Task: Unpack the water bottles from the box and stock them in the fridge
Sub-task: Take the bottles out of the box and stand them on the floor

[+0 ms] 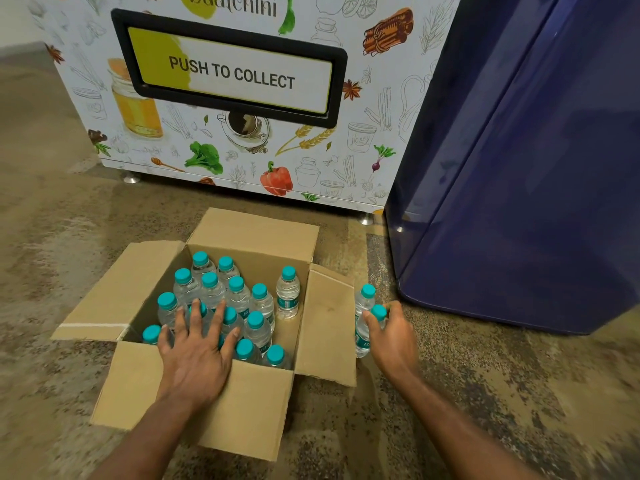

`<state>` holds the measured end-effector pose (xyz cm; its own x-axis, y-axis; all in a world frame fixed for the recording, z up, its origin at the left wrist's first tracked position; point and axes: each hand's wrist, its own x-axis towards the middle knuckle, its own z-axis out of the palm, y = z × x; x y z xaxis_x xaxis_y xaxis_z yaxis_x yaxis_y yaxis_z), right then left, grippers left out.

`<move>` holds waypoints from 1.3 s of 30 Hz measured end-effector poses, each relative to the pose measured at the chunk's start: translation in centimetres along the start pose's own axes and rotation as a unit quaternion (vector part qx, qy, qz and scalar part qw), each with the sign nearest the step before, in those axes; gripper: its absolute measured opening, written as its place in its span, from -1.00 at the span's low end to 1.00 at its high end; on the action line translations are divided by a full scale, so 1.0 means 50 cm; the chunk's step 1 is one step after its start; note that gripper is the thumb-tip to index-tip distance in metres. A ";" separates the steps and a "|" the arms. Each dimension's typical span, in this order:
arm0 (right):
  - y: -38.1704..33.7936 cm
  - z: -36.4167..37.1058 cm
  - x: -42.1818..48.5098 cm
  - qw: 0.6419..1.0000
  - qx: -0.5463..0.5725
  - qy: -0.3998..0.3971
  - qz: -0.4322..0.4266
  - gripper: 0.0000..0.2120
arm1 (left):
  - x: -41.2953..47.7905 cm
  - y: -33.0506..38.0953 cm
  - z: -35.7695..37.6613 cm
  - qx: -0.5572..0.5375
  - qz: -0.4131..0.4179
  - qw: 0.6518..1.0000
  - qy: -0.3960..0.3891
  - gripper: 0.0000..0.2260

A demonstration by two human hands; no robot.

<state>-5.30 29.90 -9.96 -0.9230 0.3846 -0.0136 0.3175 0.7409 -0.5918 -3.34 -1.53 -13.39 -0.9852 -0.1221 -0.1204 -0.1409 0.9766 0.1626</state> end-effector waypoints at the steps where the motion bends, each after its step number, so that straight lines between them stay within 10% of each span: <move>1: 0.004 0.009 0.002 1.000 0.001 -0.006 0.003 -0.67 | 0.000 0.000 0.000 -0.002 0.001 1.000 -0.001 -0.37; 17: -0.002 0.030 -0.003 1.000 -0.002 -0.029 -0.004 -0.55 | -0.005 0.002 -0.010 -0.001 0.002 1.000 -0.012 -0.39; 21: -0.051 0.021 -0.041 0.993 0.044 0.059 -0.090 -0.59 | -0.002 -0.005 -0.005 -0.013 0.007 1.000 -0.010 -0.24; 26: -0.147 0.070 -0.124 0.968 0.135 -0.066 -0.203 -0.63 | 0.001 -0.018 -0.007 -0.050 0.026 0.998 -0.019 -0.13; 32: -0.192 0.095 -0.150 0.925 -0.075 -0.211 -0.306 -0.59 | -0.005 -0.027 -0.013 -0.105 0.033 0.994 -0.007 -0.14; 39: -0.199 0.114 -0.132 0.897 -0.237 -0.195 -0.319 -0.64 | -0.044 -0.002 -0.003 -0.216 0.023 0.970 0.110 -0.37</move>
<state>-3.62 16.84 -8.57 -0.9262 -0.3537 -0.1305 -0.3304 0.9282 -0.1713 -1.19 -1.39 -13.00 -0.9817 -0.1608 0.1019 -0.0762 0.8224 0.5638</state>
